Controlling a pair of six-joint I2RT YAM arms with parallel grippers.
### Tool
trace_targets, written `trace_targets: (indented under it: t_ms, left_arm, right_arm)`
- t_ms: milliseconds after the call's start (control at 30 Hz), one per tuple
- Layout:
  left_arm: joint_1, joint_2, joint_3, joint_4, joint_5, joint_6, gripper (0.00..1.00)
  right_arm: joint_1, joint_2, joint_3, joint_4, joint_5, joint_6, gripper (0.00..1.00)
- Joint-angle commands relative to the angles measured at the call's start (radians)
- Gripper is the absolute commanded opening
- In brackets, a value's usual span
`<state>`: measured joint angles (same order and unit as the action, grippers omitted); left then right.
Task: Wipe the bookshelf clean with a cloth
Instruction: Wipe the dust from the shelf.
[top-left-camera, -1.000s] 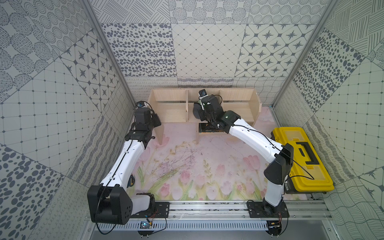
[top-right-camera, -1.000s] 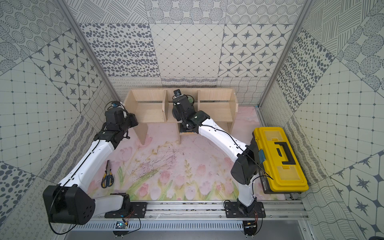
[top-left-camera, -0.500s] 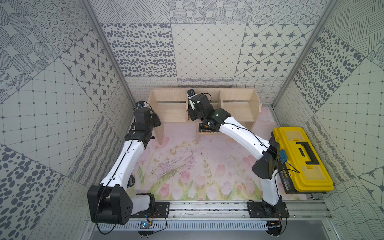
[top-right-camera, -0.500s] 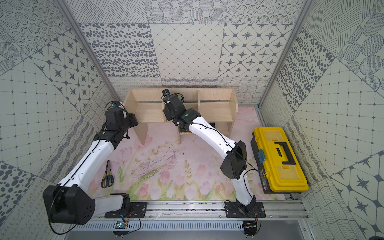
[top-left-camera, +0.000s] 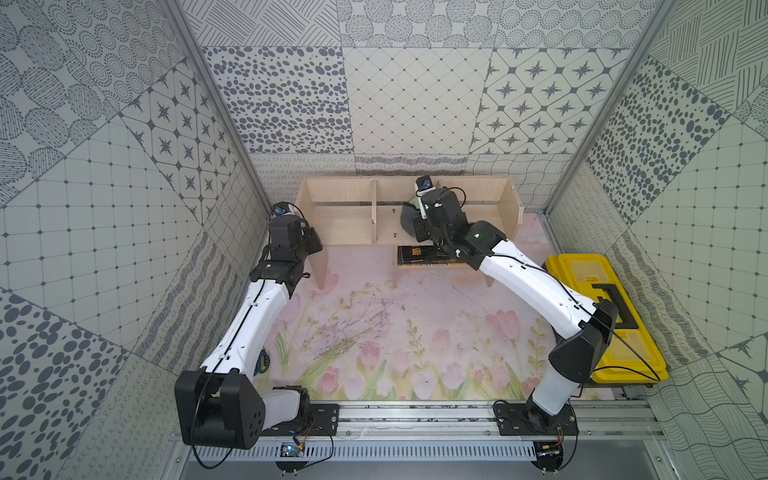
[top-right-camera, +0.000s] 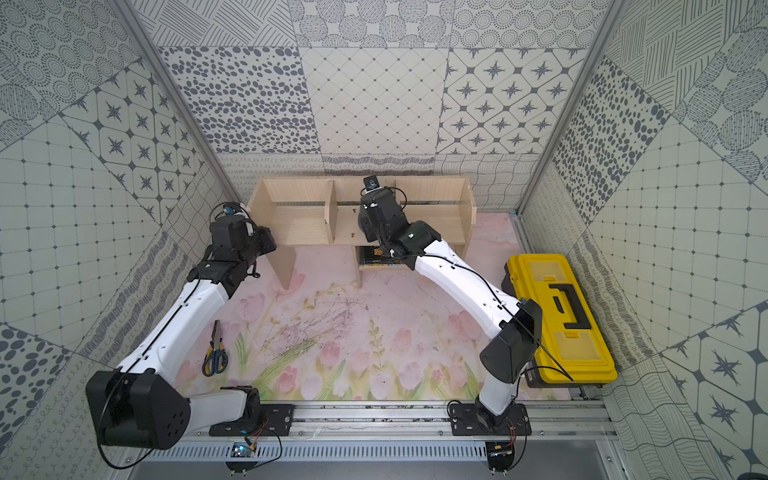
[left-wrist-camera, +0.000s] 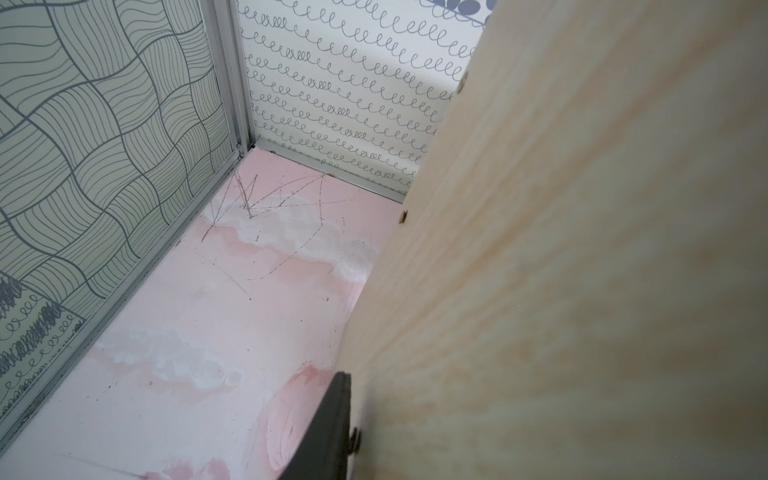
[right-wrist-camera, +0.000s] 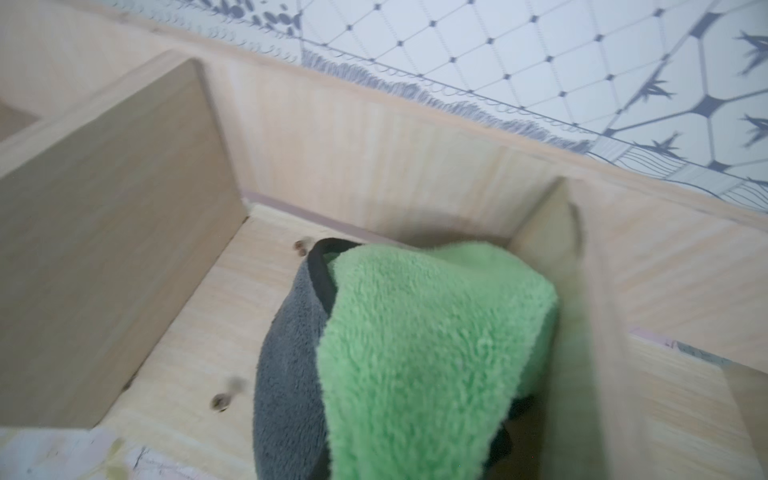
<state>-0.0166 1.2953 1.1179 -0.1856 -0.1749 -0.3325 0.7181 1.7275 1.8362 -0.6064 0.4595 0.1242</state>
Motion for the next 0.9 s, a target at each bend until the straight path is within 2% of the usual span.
trace_targets:
  t_ms: [0, 233, 333, 433, 533, 700, 867]
  left_arm:
    - [0.002, 0.007, -0.007, 0.055, 0.056, -0.11, 0.0]
    - [0.007, 0.01, -0.004, 0.055, 0.068, -0.115, 0.0]
    - [0.012, 0.011, -0.004, 0.057, 0.072, -0.116, 0.0]
    - [0.016, 0.017, -0.006, 0.06, 0.082, -0.117, 0.0]
    - [0.022, 0.024, -0.005, 0.063, 0.094, -0.124, 0.0]
    - [0.024, 0.028, -0.004, 0.064, 0.103, -0.128, 0.0]
    - [0.023, 0.025, -0.004, 0.063, 0.107, -0.132, 0.0]
  right_arm:
    - [-0.066, 0.01, 0.046, 0.024, 0.004, 0.073, 0.0]
    - [-0.026, 0.227, 0.373, 0.029, -0.129, 0.058, 0.0]
    - [0.048, 0.301, 0.496, 0.023, -0.138, 0.0, 0.0]
    - [0.109, 0.359, 0.571, -0.01, -0.095, -0.052, 0.0]
    - [0.131, 0.357, 0.532, -0.029, -0.087, -0.048, 0.0]
    - [0.135, 0.248, 0.307, 0.005, -0.068, -0.013, 0.0]
    - [0.135, 0.127, 0.139, 0.021, 0.036, -0.041, 0.0]
